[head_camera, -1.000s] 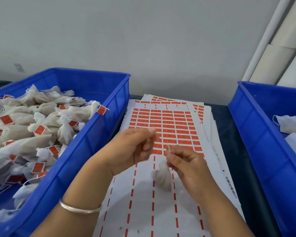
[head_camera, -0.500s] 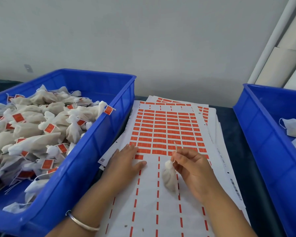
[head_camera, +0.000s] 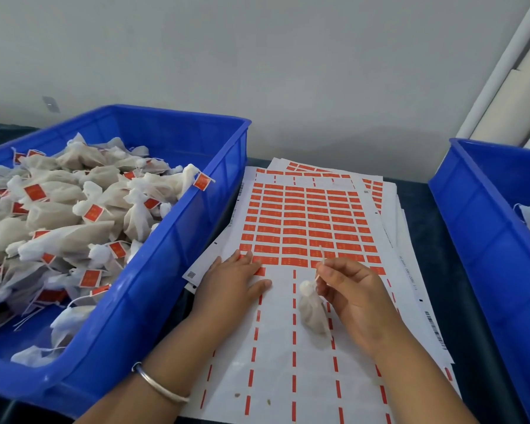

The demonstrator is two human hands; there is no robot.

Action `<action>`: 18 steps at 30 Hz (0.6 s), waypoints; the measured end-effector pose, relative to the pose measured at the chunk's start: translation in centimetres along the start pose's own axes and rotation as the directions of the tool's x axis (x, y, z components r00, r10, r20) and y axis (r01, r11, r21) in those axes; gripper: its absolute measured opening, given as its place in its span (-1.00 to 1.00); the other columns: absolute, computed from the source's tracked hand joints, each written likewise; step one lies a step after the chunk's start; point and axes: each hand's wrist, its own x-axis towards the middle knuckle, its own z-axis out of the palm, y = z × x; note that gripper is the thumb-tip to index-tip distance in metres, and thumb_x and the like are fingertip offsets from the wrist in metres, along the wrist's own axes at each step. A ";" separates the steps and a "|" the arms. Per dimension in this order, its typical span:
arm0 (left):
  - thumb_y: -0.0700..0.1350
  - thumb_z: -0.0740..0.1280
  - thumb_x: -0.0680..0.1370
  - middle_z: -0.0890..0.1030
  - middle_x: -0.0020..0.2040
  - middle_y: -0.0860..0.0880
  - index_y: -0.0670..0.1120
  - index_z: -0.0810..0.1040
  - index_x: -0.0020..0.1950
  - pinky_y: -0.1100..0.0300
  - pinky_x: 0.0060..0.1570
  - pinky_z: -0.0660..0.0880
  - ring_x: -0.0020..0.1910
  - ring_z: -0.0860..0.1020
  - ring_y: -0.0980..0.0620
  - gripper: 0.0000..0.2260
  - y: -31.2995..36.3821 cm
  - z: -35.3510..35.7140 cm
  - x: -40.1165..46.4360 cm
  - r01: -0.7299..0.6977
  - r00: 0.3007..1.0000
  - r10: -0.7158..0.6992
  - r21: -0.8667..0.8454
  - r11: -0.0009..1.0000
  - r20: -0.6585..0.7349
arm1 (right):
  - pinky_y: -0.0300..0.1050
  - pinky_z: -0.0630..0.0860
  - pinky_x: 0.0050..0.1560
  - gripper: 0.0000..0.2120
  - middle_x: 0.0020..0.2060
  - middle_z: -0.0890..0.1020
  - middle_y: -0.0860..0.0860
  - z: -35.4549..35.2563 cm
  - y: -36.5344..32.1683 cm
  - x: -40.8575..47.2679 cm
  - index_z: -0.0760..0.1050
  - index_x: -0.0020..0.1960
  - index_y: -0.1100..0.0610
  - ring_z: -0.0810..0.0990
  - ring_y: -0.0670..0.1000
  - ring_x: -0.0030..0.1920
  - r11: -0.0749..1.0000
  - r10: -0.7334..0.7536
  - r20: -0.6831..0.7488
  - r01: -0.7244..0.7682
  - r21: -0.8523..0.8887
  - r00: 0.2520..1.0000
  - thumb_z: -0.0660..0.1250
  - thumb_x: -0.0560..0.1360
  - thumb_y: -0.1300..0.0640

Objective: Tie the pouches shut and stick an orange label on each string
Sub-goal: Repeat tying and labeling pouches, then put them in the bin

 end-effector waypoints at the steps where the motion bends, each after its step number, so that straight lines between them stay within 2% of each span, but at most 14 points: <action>1: 0.31 0.11 0.51 0.17 0.49 0.19 0.17 0.24 0.46 0.01 0.42 0.04 0.49 0.12 0.11 -0.46 0.0 0.0 0.0 0.003 1.000 -0.003 -0.004 1.000 0.000 | -0.23 0.58 -0.09 -0.79 -0.24 0.69 -0.08 0.0 0.0 0.0 0.67 -0.18 -0.14 0.67 -0.02 -0.16 1.000 0.002 0.001 -0.002 0.001 1.000 0.39 0.21 -0.11; 10: 0.33 0.12 0.49 0.26 0.44 0.20 0.23 0.34 0.39 0.02 0.30 0.34 0.43 0.27 0.01 -0.51 0.3 0.0 -0.3 0.062 0.998 -0.062 -0.006 0.998 -0.024 | -0.27 0.57 -0.15 -0.82 -0.30 0.67 -0.10 0.1 0.2 0.1 0.68 -0.21 -0.14 0.66 -0.09 -0.22 1.000 0.013 0.004 -0.013 -0.001 1.000 0.38 0.22 -0.09; 18: 0.24 0.12 0.53 0.41 0.35 0.22 0.20 0.42 0.33 0.12 0.36 0.20 0.37 0.34 0.16 -0.60 0.1 0.6 -0.3 -0.031 0.987 0.033 0.019 0.999 -0.160 | -0.29 0.56 -0.15 -0.81 -0.20 0.70 -0.10 0.1 0.2 0.1 0.68 -0.19 -0.14 0.66 -0.04 -0.11 0.999 0.030 -0.001 -0.030 -0.014 1.000 0.37 0.23 -0.10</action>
